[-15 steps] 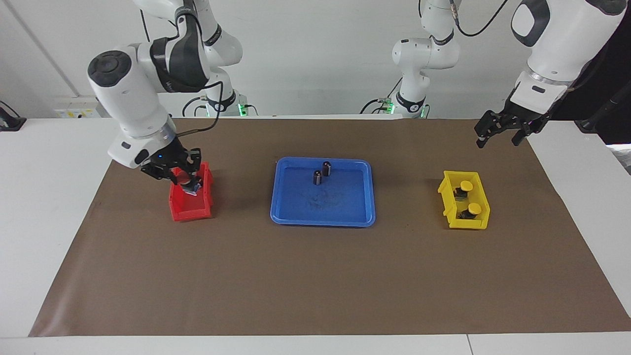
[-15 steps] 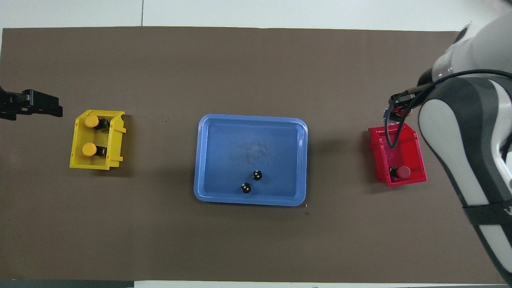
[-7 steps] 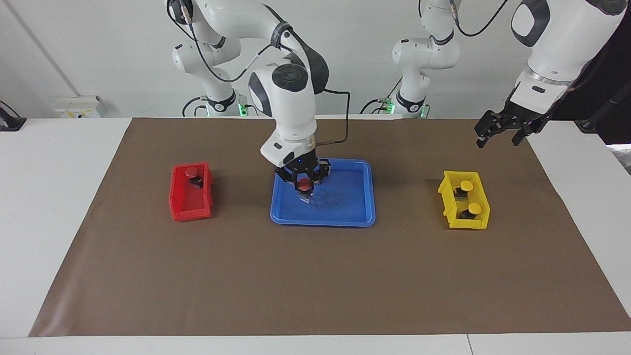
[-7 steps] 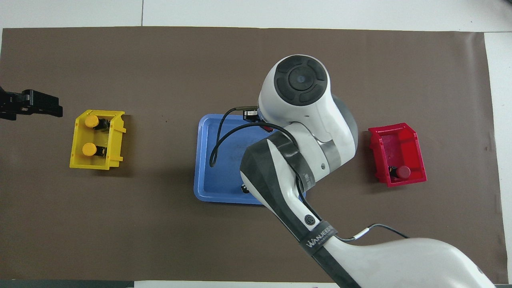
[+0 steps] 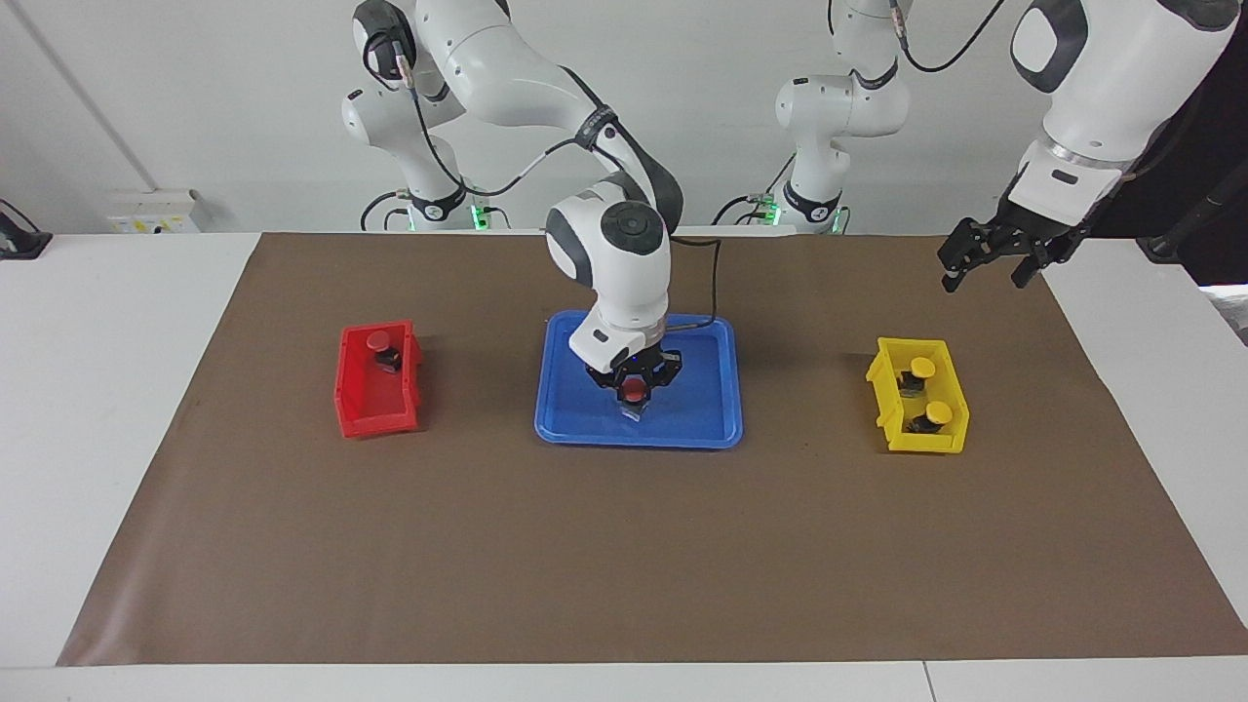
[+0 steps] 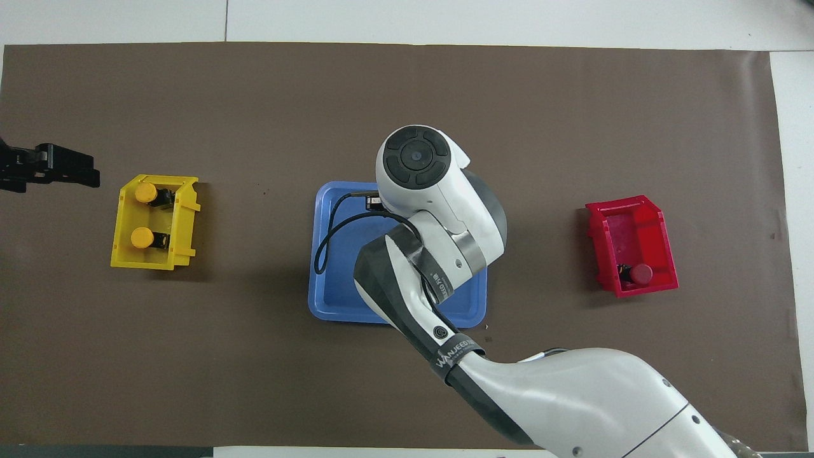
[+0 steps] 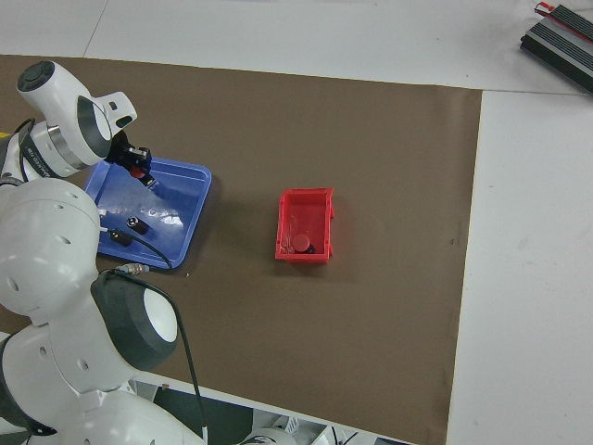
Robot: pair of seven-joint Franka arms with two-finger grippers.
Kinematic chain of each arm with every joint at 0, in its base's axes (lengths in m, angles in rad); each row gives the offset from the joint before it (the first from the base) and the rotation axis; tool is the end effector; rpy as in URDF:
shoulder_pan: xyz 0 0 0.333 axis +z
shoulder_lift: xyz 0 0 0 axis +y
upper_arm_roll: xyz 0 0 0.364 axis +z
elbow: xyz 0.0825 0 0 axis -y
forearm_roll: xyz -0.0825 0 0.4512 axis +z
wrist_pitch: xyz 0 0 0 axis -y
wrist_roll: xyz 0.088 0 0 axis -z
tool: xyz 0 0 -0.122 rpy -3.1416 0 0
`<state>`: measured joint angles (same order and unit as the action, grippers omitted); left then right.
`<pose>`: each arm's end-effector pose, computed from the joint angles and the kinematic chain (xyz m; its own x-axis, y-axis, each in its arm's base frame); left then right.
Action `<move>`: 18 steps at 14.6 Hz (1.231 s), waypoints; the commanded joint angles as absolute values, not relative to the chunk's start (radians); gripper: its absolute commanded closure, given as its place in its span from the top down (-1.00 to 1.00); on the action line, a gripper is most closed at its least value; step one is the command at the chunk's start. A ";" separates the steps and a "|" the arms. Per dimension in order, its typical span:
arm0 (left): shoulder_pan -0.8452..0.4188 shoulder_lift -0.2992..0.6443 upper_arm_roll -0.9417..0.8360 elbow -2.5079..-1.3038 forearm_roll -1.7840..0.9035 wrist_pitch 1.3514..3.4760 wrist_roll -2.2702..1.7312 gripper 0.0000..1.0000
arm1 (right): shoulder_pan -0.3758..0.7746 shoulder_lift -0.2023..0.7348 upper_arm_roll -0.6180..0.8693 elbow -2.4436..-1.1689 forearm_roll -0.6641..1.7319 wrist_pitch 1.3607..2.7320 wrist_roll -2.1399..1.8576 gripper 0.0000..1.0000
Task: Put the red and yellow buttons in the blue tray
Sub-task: 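Carry the red button over the blue tray and release it, then grasp the red button with the right gripper while the left gripper grasps a yellow button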
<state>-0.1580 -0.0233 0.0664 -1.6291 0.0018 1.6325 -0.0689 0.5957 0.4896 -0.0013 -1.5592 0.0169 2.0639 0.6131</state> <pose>0.6165 -0.0559 0.6458 0.9994 -0.0228 0.0266 -0.0228 -0.9997 0.0016 0.6392 0.4336 0.3605 0.9996 -0.0265 0.0040 -0.0264 -0.9994 -0.0204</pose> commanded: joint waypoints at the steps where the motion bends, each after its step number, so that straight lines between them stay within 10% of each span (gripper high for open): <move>1: -0.147 -0.041 0.063 -1.643 -0.012 1.615 -0.054 1.00 | 0.592 0.453 -0.002 -1.624 0.008 2.074 0.624 -0.52; 4: -0.147 -0.041 0.063 -1.643 -0.012 1.620 -0.063 1.00 | 0.594 0.448 -0.002 -1.620 0.008 2.071 0.624 0.40; 9: -0.127 -0.051 0.061 -1.657 -0.012 1.600 -0.052 1.00 | 0.458 0.309 -0.014 -1.560 0.008 1.921 0.432 0.46; 13: -0.118 -0.055 0.061 -1.716 -0.011 1.692 -0.040 1.00 | 0.246 0.005 -0.012 -1.875 0.012 1.838 0.085 0.46; 18: -0.068 0.056 0.061 -1.789 -0.009 1.905 -0.006 0.98 | -0.007 -0.225 -0.015 -2.302 0.011 2.044 -0.292 0.45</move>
